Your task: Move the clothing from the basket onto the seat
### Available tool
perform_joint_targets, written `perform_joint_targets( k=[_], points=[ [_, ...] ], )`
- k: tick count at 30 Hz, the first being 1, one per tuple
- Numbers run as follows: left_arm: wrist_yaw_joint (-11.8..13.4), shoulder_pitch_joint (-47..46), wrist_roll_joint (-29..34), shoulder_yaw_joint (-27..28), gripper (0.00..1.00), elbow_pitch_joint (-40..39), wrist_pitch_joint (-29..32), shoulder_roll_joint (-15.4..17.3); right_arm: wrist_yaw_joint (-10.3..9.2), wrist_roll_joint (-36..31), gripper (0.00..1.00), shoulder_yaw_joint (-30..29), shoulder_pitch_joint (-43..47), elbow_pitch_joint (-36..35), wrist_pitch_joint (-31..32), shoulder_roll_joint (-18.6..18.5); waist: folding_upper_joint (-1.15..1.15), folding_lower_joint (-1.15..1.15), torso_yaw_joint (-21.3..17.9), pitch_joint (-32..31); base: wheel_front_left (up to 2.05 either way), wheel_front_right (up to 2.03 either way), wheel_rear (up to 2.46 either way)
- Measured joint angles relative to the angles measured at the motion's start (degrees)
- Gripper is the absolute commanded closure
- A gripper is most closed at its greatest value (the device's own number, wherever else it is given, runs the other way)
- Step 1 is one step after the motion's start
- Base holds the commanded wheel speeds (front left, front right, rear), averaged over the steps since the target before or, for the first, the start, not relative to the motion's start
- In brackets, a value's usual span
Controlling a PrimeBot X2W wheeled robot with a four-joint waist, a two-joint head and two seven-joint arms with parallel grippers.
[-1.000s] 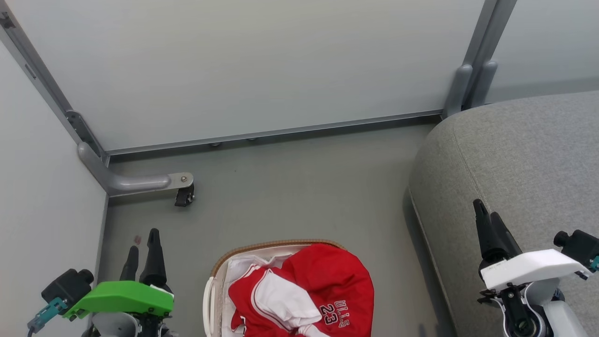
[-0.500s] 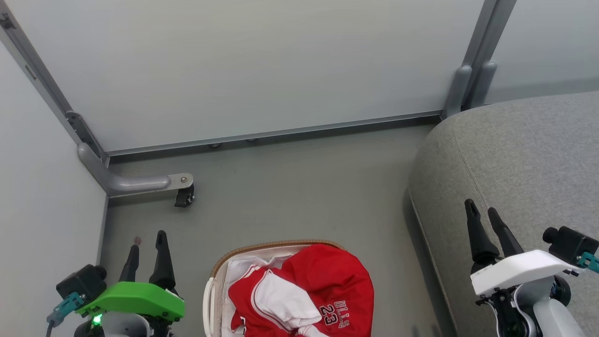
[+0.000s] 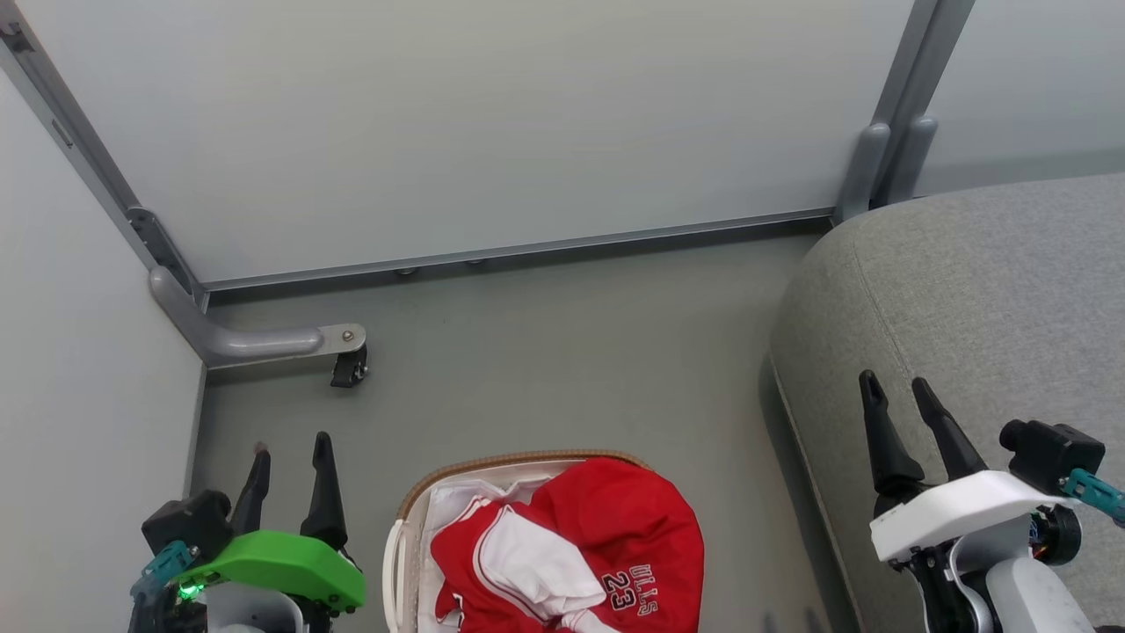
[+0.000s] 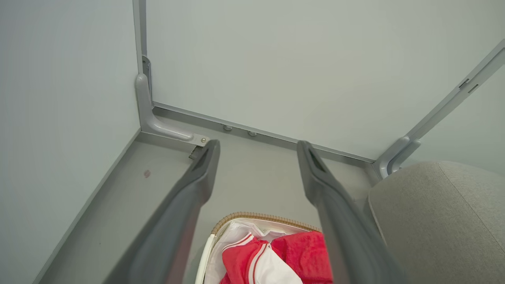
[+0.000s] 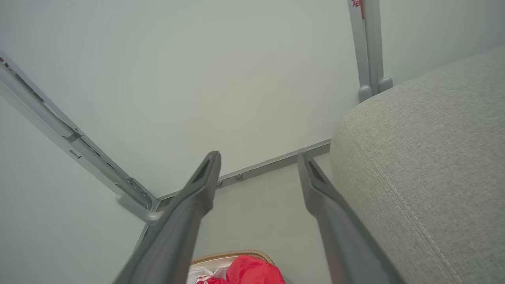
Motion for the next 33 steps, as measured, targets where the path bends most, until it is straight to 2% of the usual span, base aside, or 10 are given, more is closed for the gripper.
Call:
perform_joint_targets(
  k=[13, 33],
  points=[
    [0.87, 0.17, 6.88, -1.64, 0.00, 0.80, -1.78, 0.08, 0.00, -7.92, 0.00, 0.85, 1.10, 0.44, -1.94, 0.51, 0.00, 0.00, 0.06, -0.45, 0.00, 0.00, 0.00],
    [0.00, 3.11, 14.72, -0.90, 0.00, 2.35, -4.30, -1.07, 0.00, -17.49, 0.00, 1.75, 2.77, 1.68, -4.38, 0.56, 0.00, 0.00, -0.41, -1.98, 0.00, 0.00, 0.00]
  ],
)
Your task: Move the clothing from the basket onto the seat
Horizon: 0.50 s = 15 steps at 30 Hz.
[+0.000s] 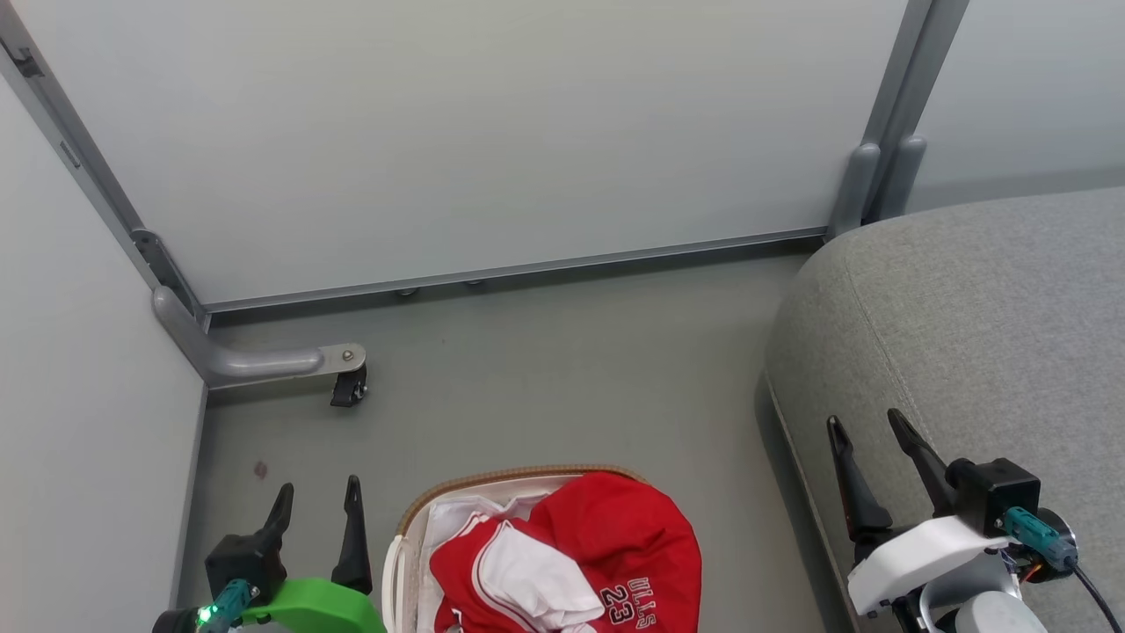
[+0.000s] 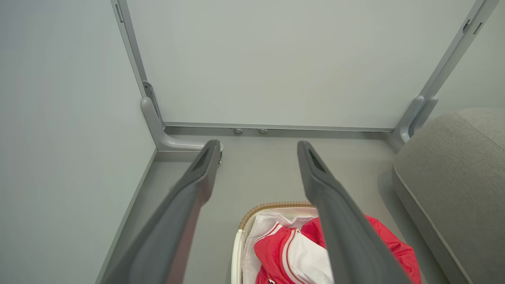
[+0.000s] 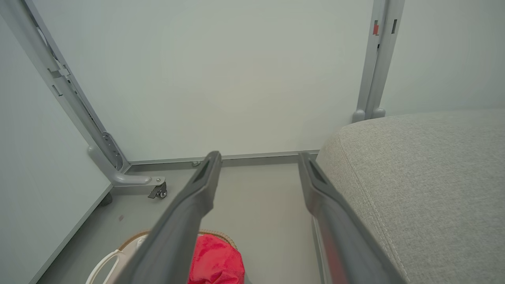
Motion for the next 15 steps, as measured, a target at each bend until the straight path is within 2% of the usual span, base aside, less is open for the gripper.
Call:
perform_joint_targets(
  k=[15],
  points=[
    [-0.29, 1.06, 5.97, 1.20, 0.00, 1.89, -1.54, -0.29, 0.00, -6.12, 0.00, 0.82, 0.48, 0.82, -1.60, -0.12, 0.00, 0.00, -0.89, -0.60, 0.00, 0.00, 0.00]
  ],
)
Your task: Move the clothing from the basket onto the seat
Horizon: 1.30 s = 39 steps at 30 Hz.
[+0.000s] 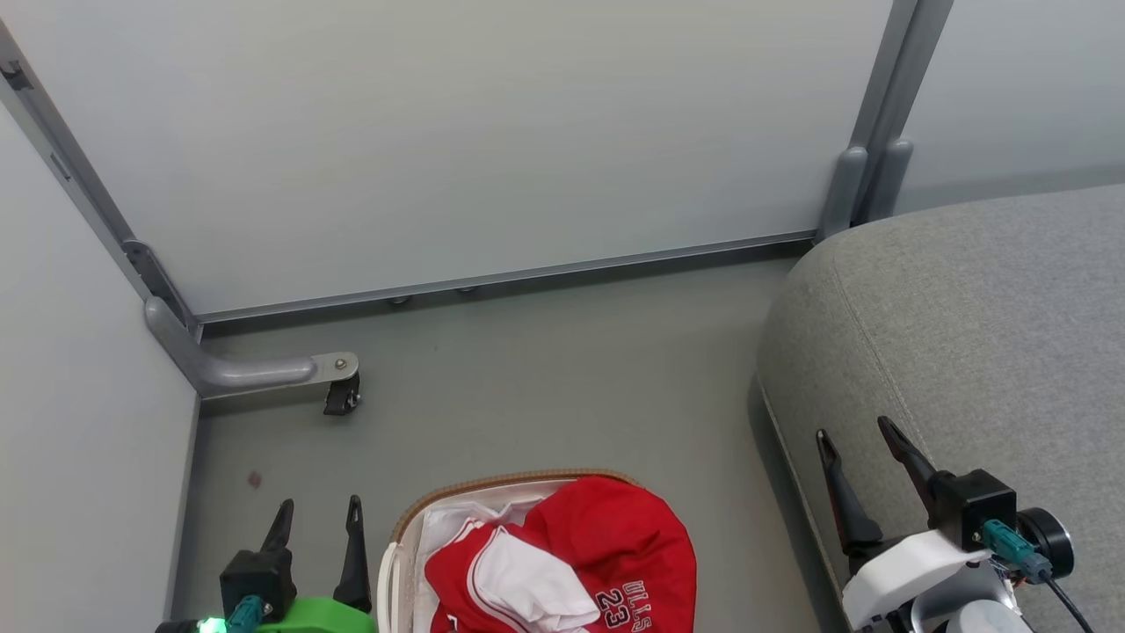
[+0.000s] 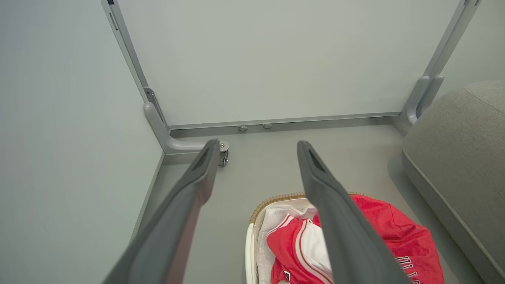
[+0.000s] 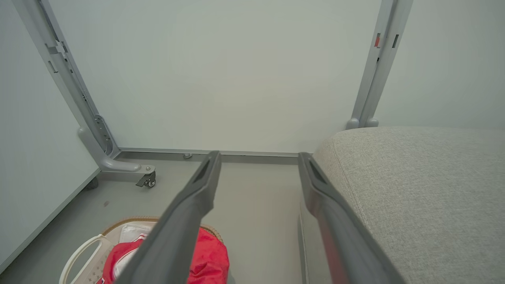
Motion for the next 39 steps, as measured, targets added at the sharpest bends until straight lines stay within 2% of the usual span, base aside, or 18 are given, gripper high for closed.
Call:
perform_joint_targets(
  k=[8, 16, 27, 39],
  points=[
    [-0.37, -0.06, 1.78, -0.52, 0.00, 0.66, -0.78, -0.03, 0.01, -2.99, 0.00, 0.49, -0.16, -0.52, -0.75, -0.26, 0.00, 0.00, -0.56, 1.21, 0.00, 0.00, 0.00],
    [-1.13, -3.85, 0.40, -1.82, 0.00, 2.41, -0.88, -0.04, 0.01, -3.03, 0.00, 0.52, -3.06, -2.45, -0.76, -0.02, 0.00, 0.00, -1.47, 4.69, 0.00, 0.00, 0.00],
    [-2.99, -15.89, -0.65, -3.28, 0.00, 7.40, -0.88, -0.10, 0.02, -2.92, 0.00, 0.92, -12.34, -7.53, -0.77, 1.36, 0.00, 0.00, -3.30, 15.04, 0.00, 0.00, 0.00],
    [-3.66, -28.83, 0.12, -6.02, 0.00, 19.96, -0.88, 0.59, 0.02, -2.79, 0.00, 4.03, -20.52, -12.58, -0.77, 2.15, 0.00, 0.00, -6.64, 28.31, 0.00, 0.00, 0.00]
  ],
)
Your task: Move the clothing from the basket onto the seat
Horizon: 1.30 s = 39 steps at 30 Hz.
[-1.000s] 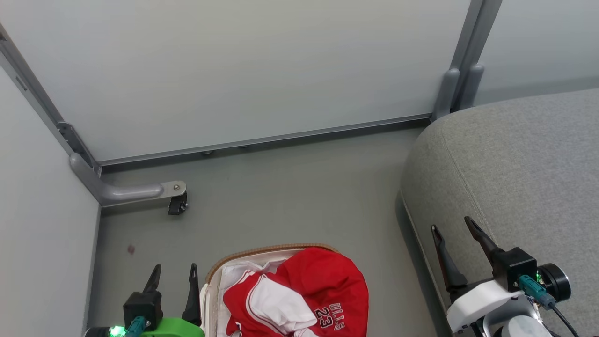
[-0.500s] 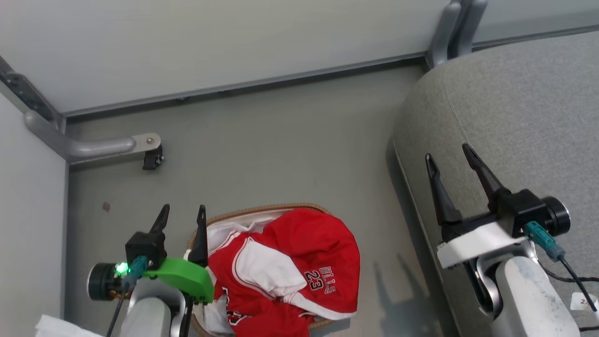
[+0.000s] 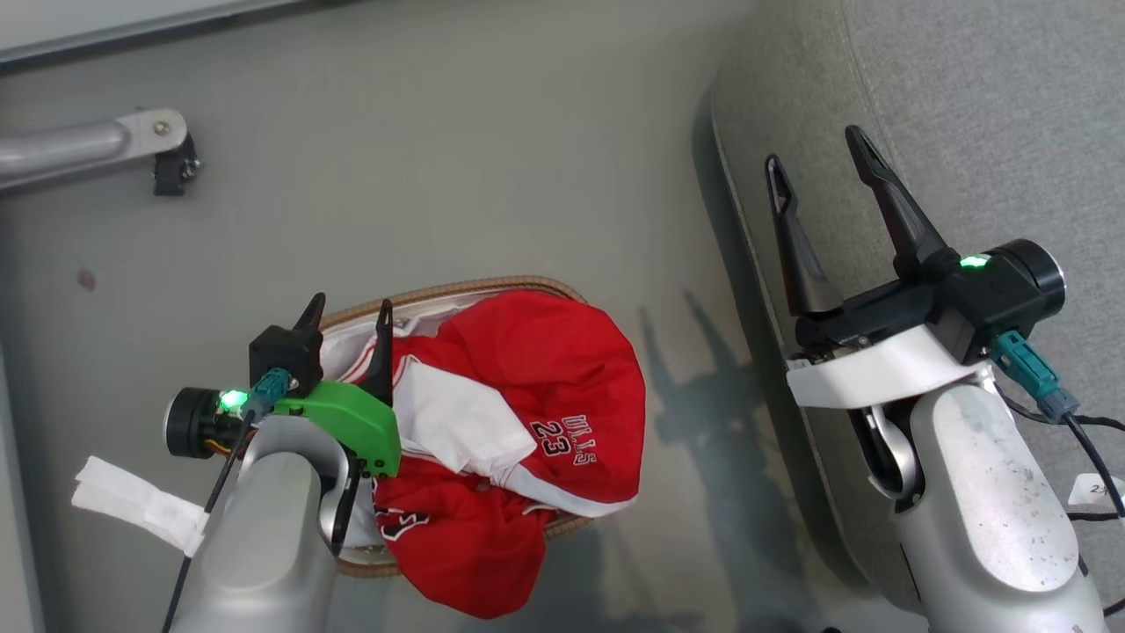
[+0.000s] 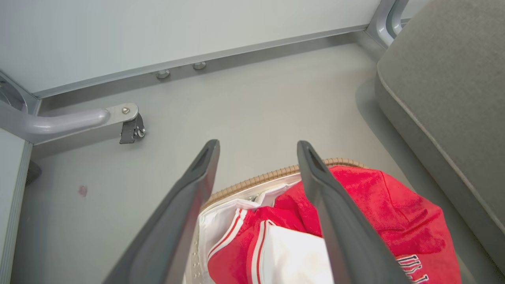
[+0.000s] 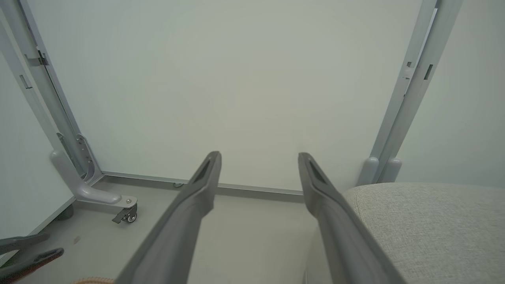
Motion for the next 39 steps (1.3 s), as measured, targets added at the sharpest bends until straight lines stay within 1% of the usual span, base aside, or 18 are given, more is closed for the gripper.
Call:
perform_joint_targets(
  k=[4, 5, 13, 18, 19, 21, 24, 31, 32, 33, 34, 36, 39],
  points=[
    [-0.01, -3.27, 0.44, -1.88, 0.00, 4.41, 0.00, 0.76, 0.00, 1.80, 0.00, 1.32, -1.43, -0.94, 0.00, 0.05, 0.00, 0.00, -1.43, 3.81, 0.00, 0.00, 0.00],
    [-0.01, -5.62, 0.64, -3.54, 0.00, 7.98, 0.00, 1.20, 0.00, 3.00, 0.00, 1.53, -2.43, -1.58, 0.00, 0.03, 0.00, 0.00, -2.60, 6.64, 0.00, 0.00, 0.00],
    [-0.04, -12.74, 2.01, -6.90, 0.00, 17.48, 0.00, 3.04, 0.01, 5.15, 0.00, 2.71, -4.54, -3.15, 0.00, 0.04, 0.00, 0.01, -5.44, 14.02, 0.00, 0.00, 0.00],
    [1.34, -16.13, 3.41, -8.18, 0.00, 23.76, 1.25, 4.03, 0.01, 6.19, 0.00, 3.50, -4.80, -3.37, 0.00, 0.04, 0.00, 0.01, -7.05, 18.00, 0.00, 0.00, 0.00],
    [1.64, -16.55, 3.81, -8.61, 0.00, 24.51, 1.86, 4.26, 0.00, 6.37, 0.00, 3.63, -4.91, -3.42, 0.00, 0.04, 0.00, 0.01, -7.32, 18.58, 0.00, 0.00, 0.00],
    [3.00, -17.33, 3.85, -8.49, 0.00, 25.84, 3.01, 4.68, 0.01, 6.54, 0.00, 3.80, -5.10, -3.55, 0.00, 0.07, 0.00, 0.01, -7.93, 19.90, 0.00, 0.00, 0.00],
    [3.71, -17.78, 3.70, -8.56, 0.00, 27.03, 4.68, 4.95, 0.00, 7.04, 0.00, 3.91, -5.10, -3.64, 0.00, 0.04, 0.00, 0.00, -8.69, 21.43, 0.00, 0.00, 0.00],
    [3.77, -17.78, 3.46, -9.27, 0.00, 28.02, 7.25, 5.25, 0.01, 7.49, 0.00, 4.32, -5.10, -4.05, 0.00, 0.08, 0.00, 0.01, -9.92, 23.31, 0.00, 0.00, 0.00],
    [3.72, -17.77, 3.34, -9.34, 0.45, 28.09, 7.98, 5.31, 0.00, 7.50, 0.00, 4.33, -5.10, -4.06, 0.00, 0.08, 0.00, 0.00, -9.96, 23.41, 0.00, 0.00, 0.00],
    [3.70, -17.77, 3.34, -9.42, 0.67, 28.19, 8.53, 5.36, 0.00, 7.50, 0.00, 4.33, -5.10, -4.06, 0.00, 0.08, 0.00, 0.00, -9.96, 23.42, 0.00, 0.00, 0.00],
    [3.39, -17.75, 3.18, -9.45, 1.00, 28.26, 9.15, 5.36, 0.01, 7.53, 0.00, 4.35, -5.11, -4.04, 0.00, 0.08, 0.00, 0.00, -9.94, 23.38, 0.00, 0.00, 0.00],
    [3.01, -17.59, 2.85, -9.61, 1.00, 28.40, 10.57, 5.38, 0.01, 7.70, 0.00, 4.48, -5.20, -3.83, 0.00, 0.08, 0.00, 0.00, -9.94, 23.18, 0.00, 0.00, 0.00],
    [2.60, -17.08, 2.26, -9.73, 1.00, 28.50, 10.96, 5.37, 0.01, 7.94, 0.00, 4.56, -5.27, -3.60, 0.00, 0.11, 0.00, 0.00, -9.97, 22.41, 0.00, 0.00, 0.00]
  ],
)
